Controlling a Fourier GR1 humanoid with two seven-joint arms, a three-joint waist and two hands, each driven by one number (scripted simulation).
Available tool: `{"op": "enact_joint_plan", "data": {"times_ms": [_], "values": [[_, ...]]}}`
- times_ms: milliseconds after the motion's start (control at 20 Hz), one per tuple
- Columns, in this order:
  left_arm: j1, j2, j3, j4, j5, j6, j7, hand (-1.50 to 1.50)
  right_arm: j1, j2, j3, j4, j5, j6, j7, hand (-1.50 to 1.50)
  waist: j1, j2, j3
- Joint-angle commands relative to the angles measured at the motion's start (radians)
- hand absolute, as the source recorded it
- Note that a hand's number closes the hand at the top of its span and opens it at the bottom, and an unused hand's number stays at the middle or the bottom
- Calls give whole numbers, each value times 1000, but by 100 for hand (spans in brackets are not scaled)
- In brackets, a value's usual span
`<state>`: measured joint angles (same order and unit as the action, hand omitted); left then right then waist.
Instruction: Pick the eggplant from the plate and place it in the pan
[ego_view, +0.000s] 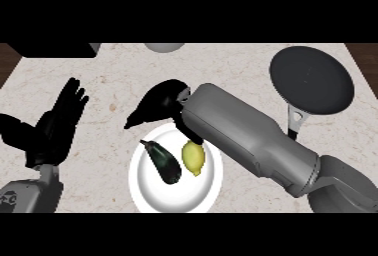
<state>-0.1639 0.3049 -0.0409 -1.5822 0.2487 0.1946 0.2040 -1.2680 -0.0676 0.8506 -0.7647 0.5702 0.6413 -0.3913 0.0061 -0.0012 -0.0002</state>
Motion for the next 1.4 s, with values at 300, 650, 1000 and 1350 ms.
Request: {"op": "enact_joint_plan", "data": {"times_ms": [300,650,1000,1350], "values": [[20,-22,29,6,-23,-28,-29,0,134,60,-71,-159,87,67,110,-150,-4,0,0],[-37,-37,45,108,-42,-52,-52,0,173,67,-17,-207,101,79,235,-150,-1,2,0],[-55,-46,36,40,-51,-49,28,0,109,67,4,-65,50,17,159,-150,14,4,0],[40,-65,33,-47,-54,-60,12,0,174,68,140,-46,31,-60,190,-150,27,5,0]]}}
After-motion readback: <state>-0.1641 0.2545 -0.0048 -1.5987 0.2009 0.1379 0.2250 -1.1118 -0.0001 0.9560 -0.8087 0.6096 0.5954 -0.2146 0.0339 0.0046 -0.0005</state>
